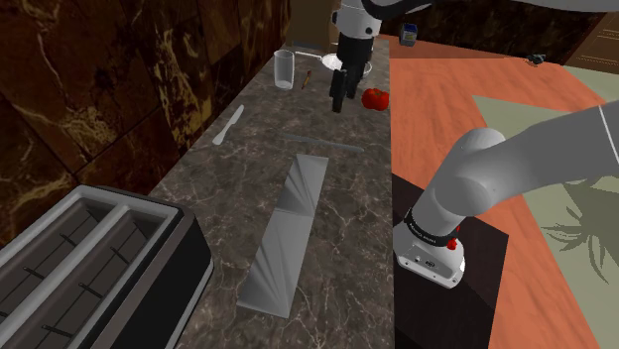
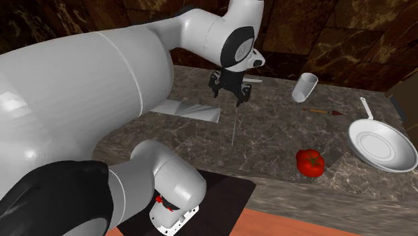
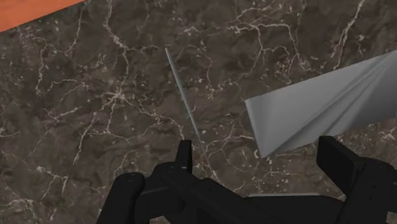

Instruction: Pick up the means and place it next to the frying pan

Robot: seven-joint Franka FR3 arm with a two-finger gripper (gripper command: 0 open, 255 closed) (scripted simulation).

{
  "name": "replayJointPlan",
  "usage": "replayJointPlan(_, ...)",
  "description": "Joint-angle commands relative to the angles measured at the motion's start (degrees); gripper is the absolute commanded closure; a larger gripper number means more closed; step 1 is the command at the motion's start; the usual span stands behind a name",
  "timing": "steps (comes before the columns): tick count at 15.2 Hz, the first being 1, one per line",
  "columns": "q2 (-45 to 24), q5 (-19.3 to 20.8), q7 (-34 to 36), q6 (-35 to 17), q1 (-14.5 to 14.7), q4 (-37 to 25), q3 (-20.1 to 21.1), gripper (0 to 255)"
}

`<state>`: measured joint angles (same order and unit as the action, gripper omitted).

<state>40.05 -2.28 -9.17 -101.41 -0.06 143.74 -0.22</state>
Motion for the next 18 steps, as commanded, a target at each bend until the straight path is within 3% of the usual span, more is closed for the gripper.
replayJointPlan(1, -1.7, 1.3, -3.7, -4.1, 0.4, 2.5, -1.0, 0)
replayJointPlan(9, -12.9, 6.5, -16.8, -20.8, 1.1, 8.3, -4.9, 0)
replayJointPlan(18, -16.5, 6.7, -16.8, -27.9, 1.0, 11.9, -5.2, 0)
